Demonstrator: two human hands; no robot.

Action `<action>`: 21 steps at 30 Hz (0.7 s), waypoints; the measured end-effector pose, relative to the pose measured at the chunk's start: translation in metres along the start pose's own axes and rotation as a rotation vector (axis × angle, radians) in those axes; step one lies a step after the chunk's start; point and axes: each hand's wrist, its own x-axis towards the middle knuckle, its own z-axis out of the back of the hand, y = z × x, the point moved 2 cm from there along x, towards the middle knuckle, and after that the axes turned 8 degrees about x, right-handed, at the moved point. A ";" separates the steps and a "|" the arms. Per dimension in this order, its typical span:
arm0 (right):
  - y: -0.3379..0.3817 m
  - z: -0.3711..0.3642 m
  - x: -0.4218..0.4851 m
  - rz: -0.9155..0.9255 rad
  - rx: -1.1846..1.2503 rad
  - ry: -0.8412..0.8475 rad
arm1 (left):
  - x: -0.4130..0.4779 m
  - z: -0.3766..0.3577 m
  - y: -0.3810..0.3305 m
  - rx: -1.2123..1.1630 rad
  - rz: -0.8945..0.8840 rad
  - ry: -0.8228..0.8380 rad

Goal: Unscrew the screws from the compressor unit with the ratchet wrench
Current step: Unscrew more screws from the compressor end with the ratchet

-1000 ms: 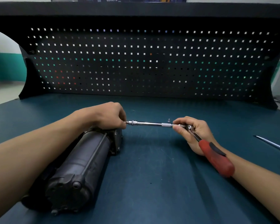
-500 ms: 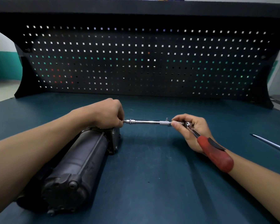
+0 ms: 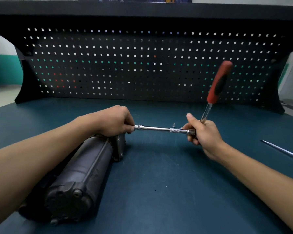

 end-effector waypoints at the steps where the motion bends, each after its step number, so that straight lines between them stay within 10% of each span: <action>1: -0.001 0.001 0.001 -0.026 0.017 -0.024 | -0.001 0.000 0.000 -0.013 0.009 -0.027; 21: -0.012 0.004 -0.004 -0.069 0.279 -0.193 | 0.006 -0.003 0.004 -0.109 0.106 -0.267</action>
